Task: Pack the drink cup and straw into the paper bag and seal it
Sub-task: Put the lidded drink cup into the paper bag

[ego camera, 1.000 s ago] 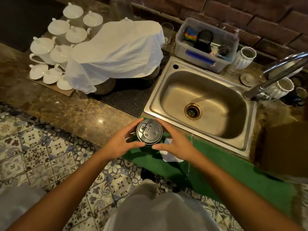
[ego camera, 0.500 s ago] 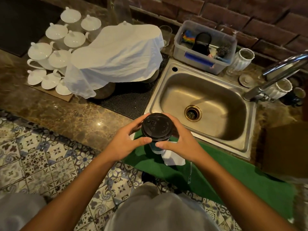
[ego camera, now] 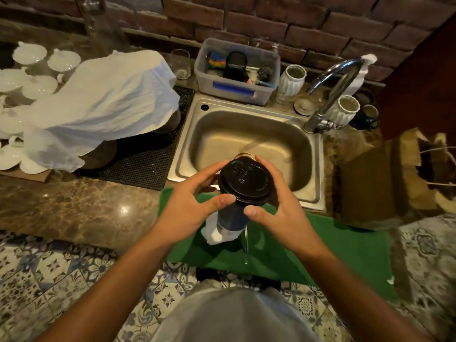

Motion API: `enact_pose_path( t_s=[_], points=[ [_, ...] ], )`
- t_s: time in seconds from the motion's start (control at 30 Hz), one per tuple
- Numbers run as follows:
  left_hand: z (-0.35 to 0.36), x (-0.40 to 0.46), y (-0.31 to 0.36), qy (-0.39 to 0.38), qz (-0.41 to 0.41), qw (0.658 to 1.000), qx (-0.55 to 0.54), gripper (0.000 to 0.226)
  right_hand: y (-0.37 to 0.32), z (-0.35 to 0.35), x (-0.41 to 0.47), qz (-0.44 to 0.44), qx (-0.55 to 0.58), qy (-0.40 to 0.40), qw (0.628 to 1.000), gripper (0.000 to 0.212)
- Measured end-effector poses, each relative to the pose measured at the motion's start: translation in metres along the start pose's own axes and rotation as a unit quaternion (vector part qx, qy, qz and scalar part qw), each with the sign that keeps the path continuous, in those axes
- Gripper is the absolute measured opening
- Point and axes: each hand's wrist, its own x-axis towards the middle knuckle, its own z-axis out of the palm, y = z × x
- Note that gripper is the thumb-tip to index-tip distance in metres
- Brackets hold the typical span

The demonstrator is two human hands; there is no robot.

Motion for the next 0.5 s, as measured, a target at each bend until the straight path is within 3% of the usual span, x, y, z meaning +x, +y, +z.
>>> enact_pose_path(
  t_s=[0.3,0.5],
  points=[
    [0.109,0.013,0.023,-0.01,0.014,1.0,0.014,0.066,0.014,-0.097,-0.047,-0.012,0.021,0.018,1.0,0.077],
    [0.193,0.023,0.043,-0.007,0.02,0.998,0.056,0.066,0.031,-0.183,-0.079,-0.024,0.02,0.011,0.999,0.086]
  ],
)
